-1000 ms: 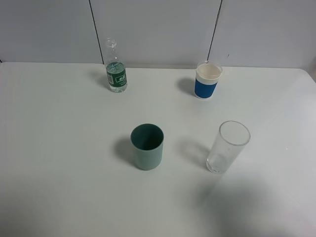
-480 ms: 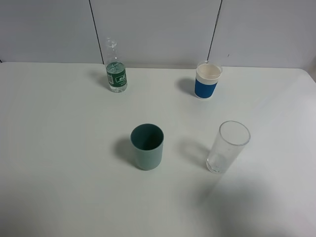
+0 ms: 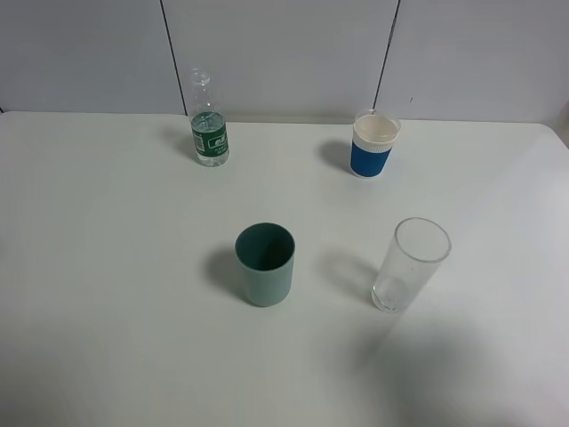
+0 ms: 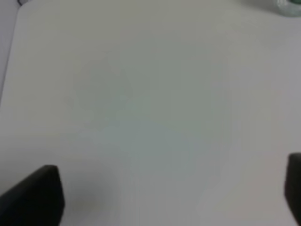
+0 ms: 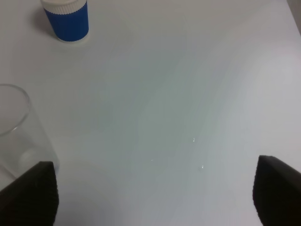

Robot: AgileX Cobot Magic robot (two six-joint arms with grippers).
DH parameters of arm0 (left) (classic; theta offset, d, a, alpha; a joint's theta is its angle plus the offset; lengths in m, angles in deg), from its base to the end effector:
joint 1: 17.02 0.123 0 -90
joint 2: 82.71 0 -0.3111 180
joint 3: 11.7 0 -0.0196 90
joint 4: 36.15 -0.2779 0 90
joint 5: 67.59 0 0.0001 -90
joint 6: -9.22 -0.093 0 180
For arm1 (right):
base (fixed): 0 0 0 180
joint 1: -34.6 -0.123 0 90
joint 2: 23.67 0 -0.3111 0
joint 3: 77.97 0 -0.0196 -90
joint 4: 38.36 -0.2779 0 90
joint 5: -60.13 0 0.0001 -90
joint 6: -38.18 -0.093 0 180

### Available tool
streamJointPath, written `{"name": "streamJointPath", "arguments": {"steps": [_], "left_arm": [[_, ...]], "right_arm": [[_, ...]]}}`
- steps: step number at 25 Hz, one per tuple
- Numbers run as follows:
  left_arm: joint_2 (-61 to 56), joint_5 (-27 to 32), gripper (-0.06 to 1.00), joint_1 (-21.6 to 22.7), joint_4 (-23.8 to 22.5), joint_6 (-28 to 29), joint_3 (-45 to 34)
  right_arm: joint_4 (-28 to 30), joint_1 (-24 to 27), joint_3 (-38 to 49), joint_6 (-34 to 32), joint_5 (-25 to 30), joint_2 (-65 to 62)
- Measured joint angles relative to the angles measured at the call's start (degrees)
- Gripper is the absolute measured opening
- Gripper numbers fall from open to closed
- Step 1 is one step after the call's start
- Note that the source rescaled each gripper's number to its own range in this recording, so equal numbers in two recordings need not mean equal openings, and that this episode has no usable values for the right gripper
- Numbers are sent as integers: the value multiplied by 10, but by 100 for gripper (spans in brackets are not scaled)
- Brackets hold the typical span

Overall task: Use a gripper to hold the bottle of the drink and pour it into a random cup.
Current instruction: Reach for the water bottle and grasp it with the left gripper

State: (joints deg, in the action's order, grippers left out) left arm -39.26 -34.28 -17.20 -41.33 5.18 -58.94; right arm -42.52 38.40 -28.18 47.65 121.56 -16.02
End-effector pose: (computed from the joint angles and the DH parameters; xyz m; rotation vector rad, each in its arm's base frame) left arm 0.1293 0.0042 0.3013 0.1329 2.1606 0.1360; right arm -0.0030 0.0061 0.2857 -0.1056 2.0702 -0.0547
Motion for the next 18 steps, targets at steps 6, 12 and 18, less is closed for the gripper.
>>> {"name": "streamJointPath", "arguments": {"steps": [6, 12, 18], "left_arm": [[87, -79, 98, 0, 2, -11, 0], [168, -149, 98, 0, 2, -30, 0], [240, -219, 98, 0, 2, -35, 0]], "right_arm": [[0, 0, 0, 0, 0, 0], [0, 0, 0, 0, 0, 0], [0, 0, 0, 0, 0, 0]]}}
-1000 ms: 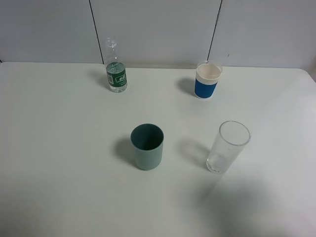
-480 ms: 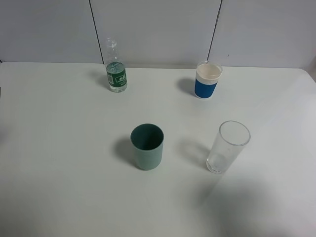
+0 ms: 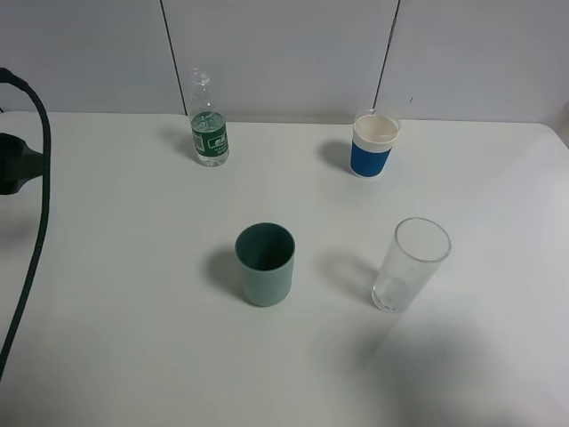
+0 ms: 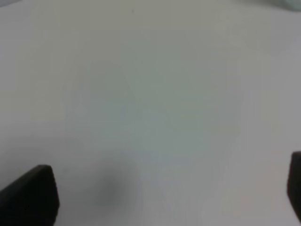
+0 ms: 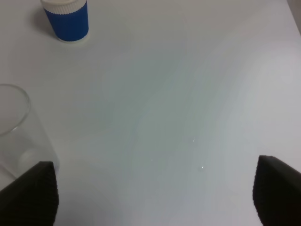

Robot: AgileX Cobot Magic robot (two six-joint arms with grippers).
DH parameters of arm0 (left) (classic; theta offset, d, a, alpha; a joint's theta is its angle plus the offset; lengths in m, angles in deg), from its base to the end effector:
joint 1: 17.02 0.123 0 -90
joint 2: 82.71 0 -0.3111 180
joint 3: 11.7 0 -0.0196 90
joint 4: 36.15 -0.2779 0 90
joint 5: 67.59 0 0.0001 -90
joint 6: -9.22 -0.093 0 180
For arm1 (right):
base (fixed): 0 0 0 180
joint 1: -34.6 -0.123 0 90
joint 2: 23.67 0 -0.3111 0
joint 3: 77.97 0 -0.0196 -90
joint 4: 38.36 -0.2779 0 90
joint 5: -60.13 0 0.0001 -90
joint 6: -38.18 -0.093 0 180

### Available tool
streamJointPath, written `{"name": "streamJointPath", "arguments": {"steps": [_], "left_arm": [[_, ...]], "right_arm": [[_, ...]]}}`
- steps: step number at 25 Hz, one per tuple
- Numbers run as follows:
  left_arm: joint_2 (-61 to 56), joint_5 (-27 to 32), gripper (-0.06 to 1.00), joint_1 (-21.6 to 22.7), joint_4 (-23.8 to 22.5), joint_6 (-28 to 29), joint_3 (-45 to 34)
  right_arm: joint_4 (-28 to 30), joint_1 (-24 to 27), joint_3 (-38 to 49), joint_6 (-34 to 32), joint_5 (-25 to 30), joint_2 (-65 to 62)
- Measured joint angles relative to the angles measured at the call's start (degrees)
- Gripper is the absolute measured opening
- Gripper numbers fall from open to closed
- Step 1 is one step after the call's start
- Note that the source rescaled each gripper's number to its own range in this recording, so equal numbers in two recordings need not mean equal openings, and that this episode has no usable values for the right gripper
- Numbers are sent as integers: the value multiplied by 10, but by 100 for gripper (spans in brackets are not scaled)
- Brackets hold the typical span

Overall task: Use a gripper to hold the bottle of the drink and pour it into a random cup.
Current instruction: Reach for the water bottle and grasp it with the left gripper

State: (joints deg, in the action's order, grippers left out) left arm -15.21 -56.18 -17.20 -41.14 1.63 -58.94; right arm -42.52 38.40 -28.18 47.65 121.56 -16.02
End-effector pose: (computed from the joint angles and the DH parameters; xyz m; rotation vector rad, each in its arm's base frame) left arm 0.2166 0.0009 0.2570 0.2335 2.1920 0.1389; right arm -0.0030 0.0061 0.2857 -0.1056 2.0702 -0.0547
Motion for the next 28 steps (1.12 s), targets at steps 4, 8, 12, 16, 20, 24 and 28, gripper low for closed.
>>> {"name": "streamJointPath", "arguments": {"steps": [4, 8, 12, 16, 20, 24, 28], "left_arm": [[47, -62, 98, -12, -20, 0, 0], [103, -131, 98, -31, -46, 0, 0], [163, -193, 99, -38, -53, 0, 0], [219, -257, 99, -38, -54, 0, 0], [267, -322, 99, -38, -69, 3, 1], [305, -389, 99, -38, -94, 21, 1], [336, -445, 99, -38, -121, 42, 2]], "right_arm": [[0, 0, 0, 0, 0, 0], [0, 0, 0, 0, 0, 0], [0, 0, 0, 0, 0, 0], [0, 0, 0, 0, 0, 0], [0, 0, 0, 0, 0, 0], [0, 0, 0, 0, 0, 0], [0, 0, 0, 0, 0, 0]]}}
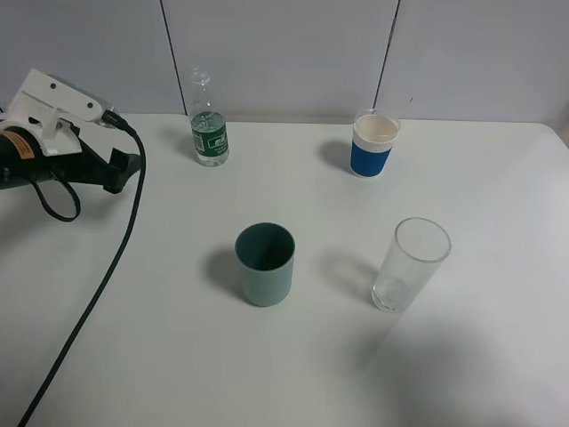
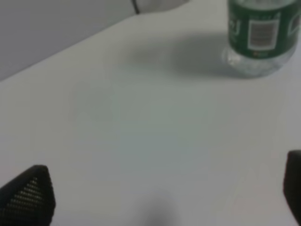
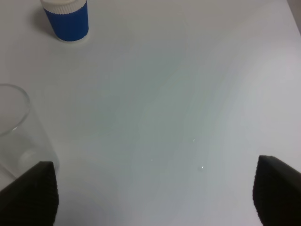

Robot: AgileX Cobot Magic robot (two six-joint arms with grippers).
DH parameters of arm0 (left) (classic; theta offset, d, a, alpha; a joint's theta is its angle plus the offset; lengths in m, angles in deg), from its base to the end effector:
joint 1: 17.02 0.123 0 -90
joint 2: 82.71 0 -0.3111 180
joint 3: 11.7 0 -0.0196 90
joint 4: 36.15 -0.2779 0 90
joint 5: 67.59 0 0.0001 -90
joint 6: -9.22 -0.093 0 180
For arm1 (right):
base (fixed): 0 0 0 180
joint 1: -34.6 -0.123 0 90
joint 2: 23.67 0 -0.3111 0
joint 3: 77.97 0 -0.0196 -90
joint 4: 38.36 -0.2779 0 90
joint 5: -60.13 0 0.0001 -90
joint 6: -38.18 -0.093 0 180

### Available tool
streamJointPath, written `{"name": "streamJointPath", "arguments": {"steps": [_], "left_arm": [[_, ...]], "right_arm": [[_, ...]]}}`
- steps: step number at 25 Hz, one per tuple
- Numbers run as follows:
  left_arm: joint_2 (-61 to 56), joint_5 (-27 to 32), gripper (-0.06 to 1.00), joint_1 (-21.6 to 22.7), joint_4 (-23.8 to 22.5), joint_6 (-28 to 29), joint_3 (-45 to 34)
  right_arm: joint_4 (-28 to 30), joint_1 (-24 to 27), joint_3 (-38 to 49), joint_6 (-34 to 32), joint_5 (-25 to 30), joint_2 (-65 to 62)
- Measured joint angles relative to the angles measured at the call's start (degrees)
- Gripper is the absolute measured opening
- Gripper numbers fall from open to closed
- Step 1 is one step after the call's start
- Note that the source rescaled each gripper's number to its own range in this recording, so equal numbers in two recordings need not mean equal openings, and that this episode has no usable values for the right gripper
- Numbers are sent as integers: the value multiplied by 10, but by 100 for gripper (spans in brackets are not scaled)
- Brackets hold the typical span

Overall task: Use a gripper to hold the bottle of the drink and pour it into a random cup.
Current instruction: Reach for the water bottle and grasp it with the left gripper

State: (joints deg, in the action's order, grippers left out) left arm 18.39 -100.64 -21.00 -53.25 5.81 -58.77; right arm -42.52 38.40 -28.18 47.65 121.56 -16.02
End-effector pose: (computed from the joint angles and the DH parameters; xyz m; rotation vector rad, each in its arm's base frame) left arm 0.3036 -0.0360 0.1618 0.4825 1.9650 -0.0101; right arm -0.0030 0.0061 0.2857 -0.1056 2.0702 -0.0547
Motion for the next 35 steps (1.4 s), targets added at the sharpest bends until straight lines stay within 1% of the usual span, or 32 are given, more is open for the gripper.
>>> {"name": "streamJointPath", "arguments": {"steps": [2, 8, 14, 19, 23, 26, 29, 33, 35], "left_arm": [[12, -17, 99, 0, -15, 7, 1], [46, -30, 99, 0, -69, 55, 37], [75, -65, 99, 0, -90, 73, 60], [104, -127, 99, 0, -110, 73, 69], [126, -171, 99, 0, -111, 78, 69], [142, -194, 99, 0, -113, 87, 69], [157, -208, 99, 0, -120, 92, 75], [178, -213, 99, 0, -161, 115, 103], [188, -214, 99, -1, -174, 130, 116]], "right_arm": [[0, 0, 0, 0, 0, 0], [0, 0, 0, 0, 0, 0], [0, 0, 0, 0, 0, 0], [0, 0, 0, 0, 0, 0], [0, 0, 0, 0, 0, 0], [0, 0, 0, 0, 0, 0], [0, 0, 0, 0, 0, 0], [0, 0, 0, 0, 0, 0], [0, 0, 0, 0, 0, 0]]}}
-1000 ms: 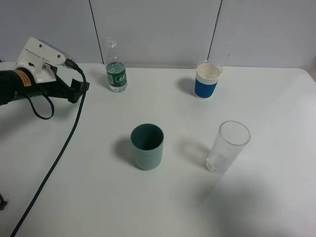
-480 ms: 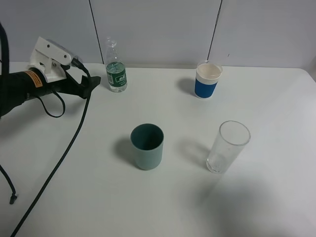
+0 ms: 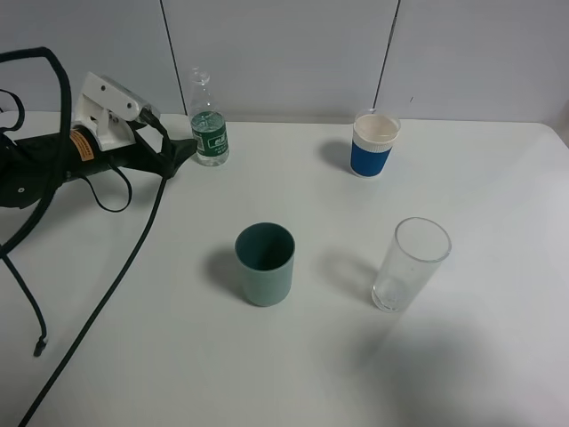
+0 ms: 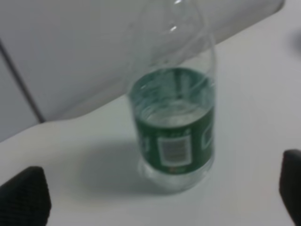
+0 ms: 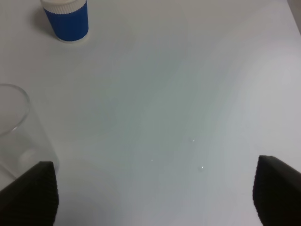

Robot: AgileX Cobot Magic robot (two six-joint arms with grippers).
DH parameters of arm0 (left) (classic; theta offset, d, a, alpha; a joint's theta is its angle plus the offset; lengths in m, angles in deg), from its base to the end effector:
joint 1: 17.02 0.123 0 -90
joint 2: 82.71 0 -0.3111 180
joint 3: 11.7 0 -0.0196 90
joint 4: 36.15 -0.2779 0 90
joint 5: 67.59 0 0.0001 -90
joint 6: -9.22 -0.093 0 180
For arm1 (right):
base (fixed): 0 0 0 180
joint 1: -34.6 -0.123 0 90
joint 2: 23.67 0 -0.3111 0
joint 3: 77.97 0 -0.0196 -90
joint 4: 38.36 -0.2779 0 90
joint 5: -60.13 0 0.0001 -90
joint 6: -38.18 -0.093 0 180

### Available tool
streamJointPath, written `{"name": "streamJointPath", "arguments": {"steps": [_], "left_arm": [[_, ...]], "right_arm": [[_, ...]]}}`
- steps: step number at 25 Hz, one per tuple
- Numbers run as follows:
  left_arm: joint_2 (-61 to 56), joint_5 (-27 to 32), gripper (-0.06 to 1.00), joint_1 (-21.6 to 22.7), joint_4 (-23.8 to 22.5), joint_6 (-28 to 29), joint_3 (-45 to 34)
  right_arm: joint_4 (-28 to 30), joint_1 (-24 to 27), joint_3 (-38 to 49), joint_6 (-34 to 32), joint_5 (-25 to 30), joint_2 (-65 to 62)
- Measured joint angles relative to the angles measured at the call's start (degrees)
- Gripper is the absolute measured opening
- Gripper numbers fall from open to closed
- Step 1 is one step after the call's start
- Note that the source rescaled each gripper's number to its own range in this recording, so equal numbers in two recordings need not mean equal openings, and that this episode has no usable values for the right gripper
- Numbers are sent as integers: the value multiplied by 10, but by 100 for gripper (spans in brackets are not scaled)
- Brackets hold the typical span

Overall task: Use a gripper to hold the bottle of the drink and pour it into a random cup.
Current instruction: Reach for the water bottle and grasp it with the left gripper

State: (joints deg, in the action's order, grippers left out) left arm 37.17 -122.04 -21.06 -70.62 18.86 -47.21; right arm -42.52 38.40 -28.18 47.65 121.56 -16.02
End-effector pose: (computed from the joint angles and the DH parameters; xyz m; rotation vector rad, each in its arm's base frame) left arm 0.3638 -0.0686 0.1250 0.5808 1.7421 -0.3442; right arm -0.0030 0.0061 0.2857 -0.1056 2.0702 -0.0547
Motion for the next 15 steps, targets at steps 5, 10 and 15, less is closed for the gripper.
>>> {"name": "streamJointPath", "arguments": {"steps": [5, 10, 15], "left_arm": [[24, -2, 99, -14, -2, 5, 21], [52, -2, 99, -22, 6, 6, 48], [78, -2, 99, -28, 13, 10, 80]], "right_arm": [[0, 0, 0, 0, 0, 0], [0, 0, 0, 0, 0, 0], [0, 0, 0, 0, 0, 0]]}}
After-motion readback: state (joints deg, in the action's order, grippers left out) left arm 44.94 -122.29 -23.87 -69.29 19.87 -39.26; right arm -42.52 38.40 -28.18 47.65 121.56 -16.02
